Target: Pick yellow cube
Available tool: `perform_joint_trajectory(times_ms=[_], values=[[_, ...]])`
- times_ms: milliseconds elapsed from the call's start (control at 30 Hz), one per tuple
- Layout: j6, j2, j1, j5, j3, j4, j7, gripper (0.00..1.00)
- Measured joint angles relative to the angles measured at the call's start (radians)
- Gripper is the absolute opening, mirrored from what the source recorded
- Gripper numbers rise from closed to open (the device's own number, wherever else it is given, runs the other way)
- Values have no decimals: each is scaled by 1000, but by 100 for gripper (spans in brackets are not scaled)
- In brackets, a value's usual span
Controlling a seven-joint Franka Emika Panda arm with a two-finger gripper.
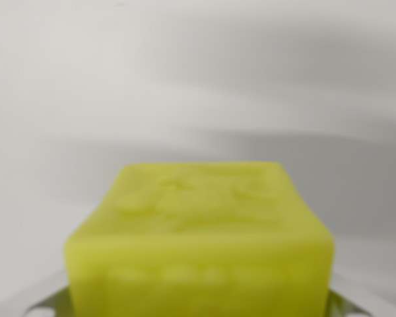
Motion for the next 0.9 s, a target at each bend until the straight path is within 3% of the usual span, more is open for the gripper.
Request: perform_joint_trajectory(times_ms=[900], values=[[-156, -161, -1, -5, 0, -6, 3, 0]])
